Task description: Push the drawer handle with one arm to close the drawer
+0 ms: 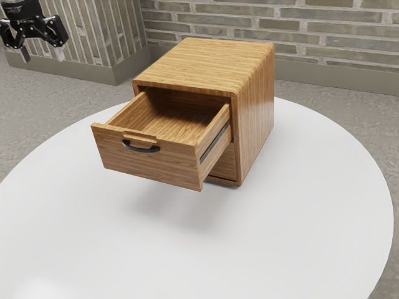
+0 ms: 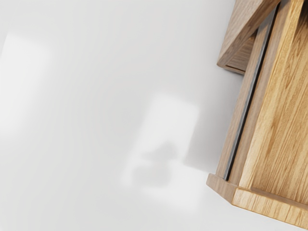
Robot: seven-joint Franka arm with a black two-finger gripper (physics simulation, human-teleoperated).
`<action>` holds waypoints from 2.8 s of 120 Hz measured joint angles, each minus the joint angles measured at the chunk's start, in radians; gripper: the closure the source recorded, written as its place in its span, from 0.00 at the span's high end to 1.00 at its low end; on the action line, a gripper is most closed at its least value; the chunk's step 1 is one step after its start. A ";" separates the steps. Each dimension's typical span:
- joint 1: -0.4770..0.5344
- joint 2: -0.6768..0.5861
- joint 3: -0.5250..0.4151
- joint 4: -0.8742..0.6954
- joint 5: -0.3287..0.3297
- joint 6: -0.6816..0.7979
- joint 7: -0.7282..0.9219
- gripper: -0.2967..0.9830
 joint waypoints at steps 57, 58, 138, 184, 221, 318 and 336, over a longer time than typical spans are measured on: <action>-0.143 -0.213 -0.099 0.079 -0.044 -0.073 -0.009 0.75; -0.151 -0.230 -0.100 0.055 -0.040 -0.075 -0.010 0.75; -0.165 -0.610 -0.231 -1.092 -0.009 0.366 -0.063 0.71; -0.187 -0.539 -0.232 -1.056 -0.007 0.524 -0.098 0.22; -0.189 -0.412 -0.229 -0.968 -0.006 0.585 -0.113 0.16; -0.185 -0.192 -0.224 -0.785 0.002 0.672 -0.125 0.15; -0.184 -0.128 -0.224 -0.726 0.007 0.673 -0.124 0.15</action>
